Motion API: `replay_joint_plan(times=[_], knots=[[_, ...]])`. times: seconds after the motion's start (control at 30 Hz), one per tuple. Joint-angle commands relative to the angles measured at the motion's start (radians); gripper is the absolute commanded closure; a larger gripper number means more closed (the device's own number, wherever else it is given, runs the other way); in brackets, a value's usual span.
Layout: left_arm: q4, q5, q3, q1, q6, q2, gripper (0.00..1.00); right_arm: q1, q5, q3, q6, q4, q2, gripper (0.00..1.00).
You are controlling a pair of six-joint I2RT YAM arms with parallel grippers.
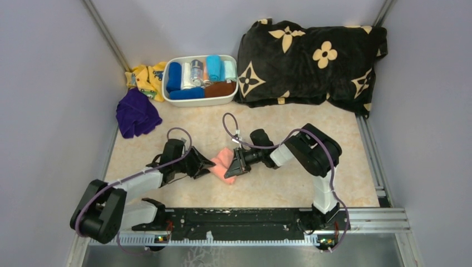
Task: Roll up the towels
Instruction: Roll the towel at the center of the board.
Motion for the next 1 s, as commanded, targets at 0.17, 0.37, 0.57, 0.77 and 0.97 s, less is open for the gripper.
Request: replay_joint_plan(times=[0.17,0.37,0.57,0.77,0.97], knots=[[-0.038,-0.033,0.078,-0.050,0.040,0.176,0.55,-0.004,0.184,-0.011,-0.127,-0.257,-0.111,0.82],[-0.108,-0.092,0.100,-0.051,0.058,0.181,0.55,0.013,0.417,0.016,-0.279,-0.564,-0.330,0.50],[-0.131,-0.101,0.118,-0.052,0.066,0.194,0.55,0.155,0.839,0.149,-0.457,-0.866,-0.511,0.42],[-0.139,-0.103,0.126,-0.053,0.067,0.202,0.55,0.391,1.169,0.248,-0.588,-0.945,-0.518,0.41],[-0.141,-0.098,0.130,-0.052,0.063,0.210,0.54,0.546,1.354,0.330,-0.661,-0.944,-0.398,0.44]])
